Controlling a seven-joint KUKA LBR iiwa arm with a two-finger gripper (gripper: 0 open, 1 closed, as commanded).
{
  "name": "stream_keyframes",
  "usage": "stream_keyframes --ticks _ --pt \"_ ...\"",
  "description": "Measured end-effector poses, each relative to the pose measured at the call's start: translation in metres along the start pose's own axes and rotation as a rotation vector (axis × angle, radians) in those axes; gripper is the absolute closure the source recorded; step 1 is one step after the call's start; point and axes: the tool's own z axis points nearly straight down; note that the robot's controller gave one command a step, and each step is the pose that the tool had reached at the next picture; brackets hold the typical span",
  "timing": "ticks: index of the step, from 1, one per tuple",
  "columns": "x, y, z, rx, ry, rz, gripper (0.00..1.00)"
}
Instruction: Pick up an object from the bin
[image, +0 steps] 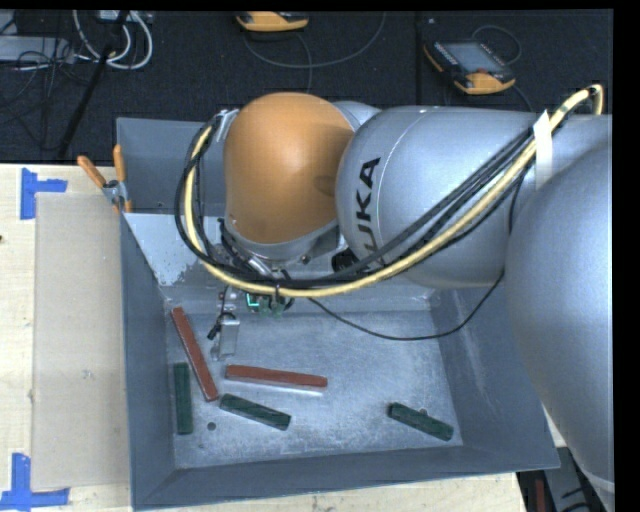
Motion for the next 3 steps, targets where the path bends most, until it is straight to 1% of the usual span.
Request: stream_keyframes --ticks 1,2,3 --pt "0.031 -0.036 0.155 0.001 0.002 -0.020 0.00" --pt "0.073 -0.094 0.150 0.001 -0.003 0.017 0.00" --pt "0.041 -0.168 0.151 0.000 -0.010 0.107 0.00"
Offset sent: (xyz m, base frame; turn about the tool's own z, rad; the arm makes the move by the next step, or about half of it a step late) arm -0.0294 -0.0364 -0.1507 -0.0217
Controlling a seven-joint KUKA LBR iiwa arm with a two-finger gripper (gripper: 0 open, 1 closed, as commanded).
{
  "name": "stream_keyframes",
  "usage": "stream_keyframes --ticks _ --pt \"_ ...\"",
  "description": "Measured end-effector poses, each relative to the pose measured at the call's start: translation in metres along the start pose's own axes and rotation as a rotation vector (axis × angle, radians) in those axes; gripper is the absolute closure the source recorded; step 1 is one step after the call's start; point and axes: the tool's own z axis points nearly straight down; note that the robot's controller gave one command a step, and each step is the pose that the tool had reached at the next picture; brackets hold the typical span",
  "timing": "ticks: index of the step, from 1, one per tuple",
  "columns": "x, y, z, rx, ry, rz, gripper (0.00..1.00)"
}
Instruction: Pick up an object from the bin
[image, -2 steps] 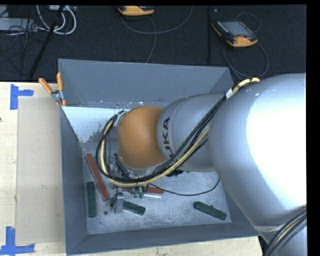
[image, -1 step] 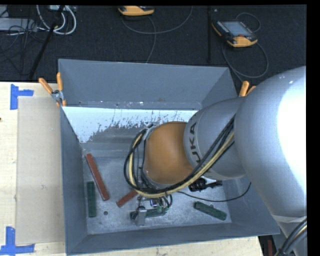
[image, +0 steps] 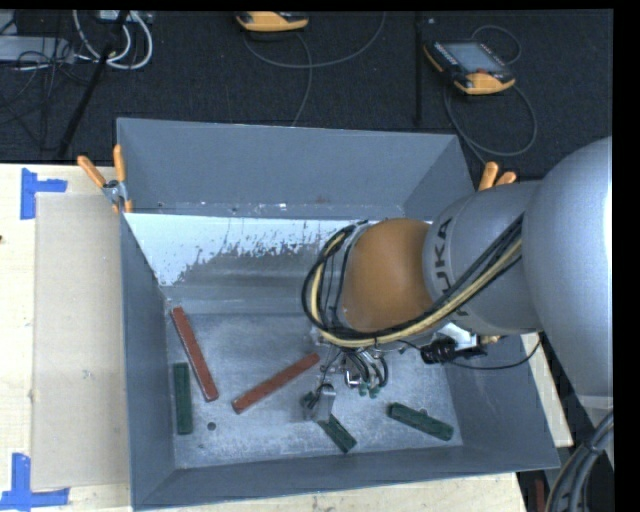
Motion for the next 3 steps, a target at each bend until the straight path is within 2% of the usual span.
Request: stream_keyframes --ticks 1,2,3 --pt "0.020 0.074 -0.005 -0.004 0.003 -0.109 0.00" --pt "0.019 0.070 -0.005 -0.002 0.003 -0.100 1.00" --pt "0.013 0.062 -0.167 -0.003 -0.006 -0.159 1.00"
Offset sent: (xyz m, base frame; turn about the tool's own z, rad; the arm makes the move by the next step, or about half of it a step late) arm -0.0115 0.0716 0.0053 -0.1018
